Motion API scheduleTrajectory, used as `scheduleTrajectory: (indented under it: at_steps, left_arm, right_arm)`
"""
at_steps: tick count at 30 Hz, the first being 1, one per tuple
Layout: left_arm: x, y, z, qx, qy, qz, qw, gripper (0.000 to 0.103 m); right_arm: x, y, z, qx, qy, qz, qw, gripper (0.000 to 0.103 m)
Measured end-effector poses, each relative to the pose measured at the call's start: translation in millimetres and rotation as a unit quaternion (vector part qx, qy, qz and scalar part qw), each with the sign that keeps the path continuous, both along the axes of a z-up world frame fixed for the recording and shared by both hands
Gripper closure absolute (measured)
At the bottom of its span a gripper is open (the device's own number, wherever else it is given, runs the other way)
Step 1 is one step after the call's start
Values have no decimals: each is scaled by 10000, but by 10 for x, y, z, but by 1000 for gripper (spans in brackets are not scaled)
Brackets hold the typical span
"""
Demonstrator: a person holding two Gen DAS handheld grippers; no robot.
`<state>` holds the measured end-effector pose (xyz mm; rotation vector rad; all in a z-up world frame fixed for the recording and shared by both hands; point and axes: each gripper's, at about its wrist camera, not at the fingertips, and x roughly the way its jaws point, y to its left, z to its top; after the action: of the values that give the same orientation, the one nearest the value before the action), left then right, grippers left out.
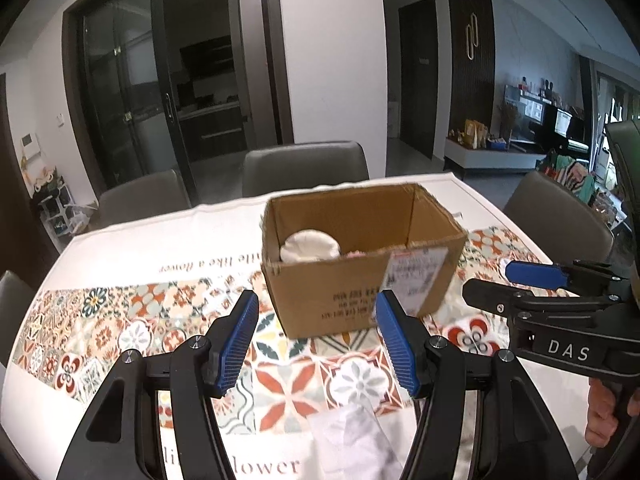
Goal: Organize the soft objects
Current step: 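Move both tools back toward the white cloth and floral pouch on the table, then grasp the floral pouch with the right tool while the left tool grasps the white cloth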
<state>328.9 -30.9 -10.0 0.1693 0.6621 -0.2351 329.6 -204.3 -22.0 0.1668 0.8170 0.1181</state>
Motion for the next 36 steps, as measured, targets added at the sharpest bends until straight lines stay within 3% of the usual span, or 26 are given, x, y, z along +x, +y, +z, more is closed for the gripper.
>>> scheduleTrajectory:
  at_steps: [16, 36]
  left_arm:
    - [-345, -106, -623, 10, 1092, -3, 9940, 43]
    - [-494, -213, -1405, -238, 2662, 60, 9636, 43]
  right_arm:
    - [-307, -82, -548, 6, 778, 8, 9970, 45]
    - [-543, -220, -1305, 268, 2020, 117, 9790, 45]
